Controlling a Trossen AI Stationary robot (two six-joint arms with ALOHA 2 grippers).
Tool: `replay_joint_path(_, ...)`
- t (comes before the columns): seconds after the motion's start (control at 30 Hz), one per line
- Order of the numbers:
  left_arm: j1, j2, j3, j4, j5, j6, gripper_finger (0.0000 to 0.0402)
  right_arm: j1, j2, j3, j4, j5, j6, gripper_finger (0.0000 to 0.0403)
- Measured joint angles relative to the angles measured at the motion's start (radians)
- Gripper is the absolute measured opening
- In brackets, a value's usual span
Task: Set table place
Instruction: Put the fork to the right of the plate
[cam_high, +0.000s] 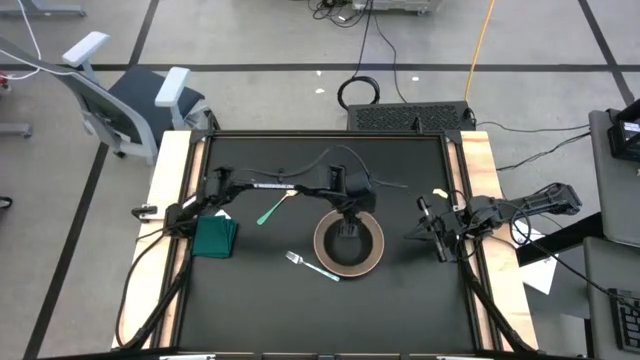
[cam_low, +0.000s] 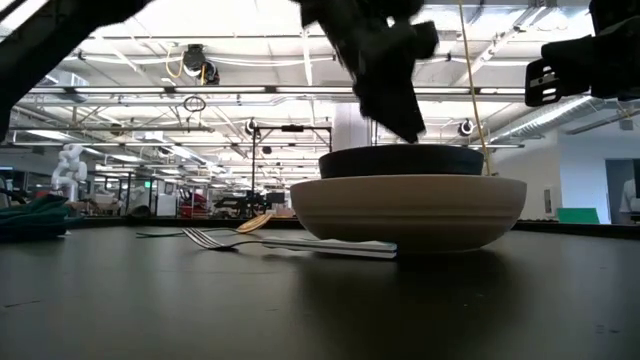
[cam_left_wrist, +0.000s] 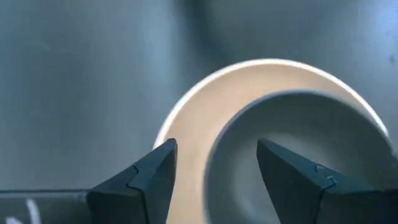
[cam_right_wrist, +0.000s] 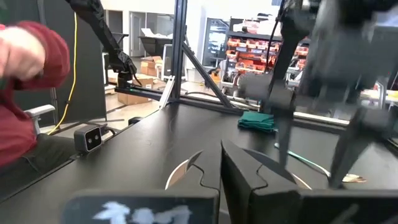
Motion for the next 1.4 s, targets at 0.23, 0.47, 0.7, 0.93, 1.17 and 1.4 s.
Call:
replay_joint_path(0.23,-0.001,-0.185,0.001,-0.084,-0.168,0.011,0.0226,0.0,0.0,0.0,-0.002,0.0,0.0,0.0)
replay_joint_path(0.47,0.016,-0.337,-0.002,-0.235,-0.226,-0.046,0.0111,0.0,0.002,0.0,0.014,0.0,0.007,0.0)
replay_joint_path(0.7,0.014,-0.434,-0.025,-0.304,-0.245,-0.071,0.0015,0.0,0.012,0.0,0.034,0.001,0.01,0.0)
replay_joint_path(0.93,0.009,-0.608,-0.27,-0.093,-0.291,-0.071,0.0005,0.0,0.013,0.0,0.033,0.001,0.01,0.0)
replay_joint_path(1.17,0.001,-0.888,-0.746,0.279,-0.307,-0.118,0.0002,0.0,0.013,0.0,0.033,0.001,0.018,0.0)
replay_joint_path(1.4,-0.004,-1.101,-1.207,0.663,-0.285,-0.209,0.0002,0.0,0.013,0.0,0.039,0.001,0.012,0.0)
